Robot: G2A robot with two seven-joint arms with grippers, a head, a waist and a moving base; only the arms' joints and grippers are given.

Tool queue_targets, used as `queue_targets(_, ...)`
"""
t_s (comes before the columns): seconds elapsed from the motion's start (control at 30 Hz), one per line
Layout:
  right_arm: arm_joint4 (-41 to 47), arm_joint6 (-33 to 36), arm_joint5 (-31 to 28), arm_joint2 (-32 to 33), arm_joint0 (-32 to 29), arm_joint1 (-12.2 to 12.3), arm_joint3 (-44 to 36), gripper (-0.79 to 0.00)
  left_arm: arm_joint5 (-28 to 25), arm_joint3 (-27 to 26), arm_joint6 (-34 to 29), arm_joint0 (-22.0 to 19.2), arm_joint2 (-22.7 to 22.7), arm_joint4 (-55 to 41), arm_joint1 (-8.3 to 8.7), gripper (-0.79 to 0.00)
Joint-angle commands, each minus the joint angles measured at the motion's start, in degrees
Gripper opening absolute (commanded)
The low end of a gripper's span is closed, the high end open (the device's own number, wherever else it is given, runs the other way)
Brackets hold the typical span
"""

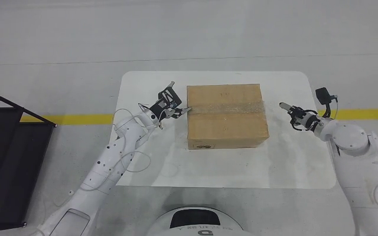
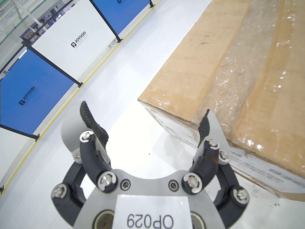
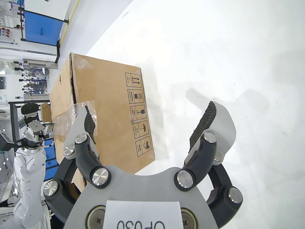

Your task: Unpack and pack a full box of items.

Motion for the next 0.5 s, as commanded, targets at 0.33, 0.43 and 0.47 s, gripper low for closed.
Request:
queue_targets(0.33, 11.5, -3.6, -3.3, 3.0, 0.1, -0.6, -6.7, 0.0, 0.0, 0.0, 0.0, 0.0, 0.0, 0.0, 0.0, 0.0)
queue_targets(0.43, 17.2, 2.2, -4.5, 1.8, 0.3, -0.8, -10.3, 0.0, 0.0, 0.0, 0.0, 0.0, 0.0, 0.0, 0.0, 0.0)
queue_targets(0.47, 19.0, 4.4, -4.0, 0.6, 1.0, -0.9, -10.8, 0.0, 0.0, 0.0, 0.0, 0.0, 0.0, 0.0, 0.0, 0.0)
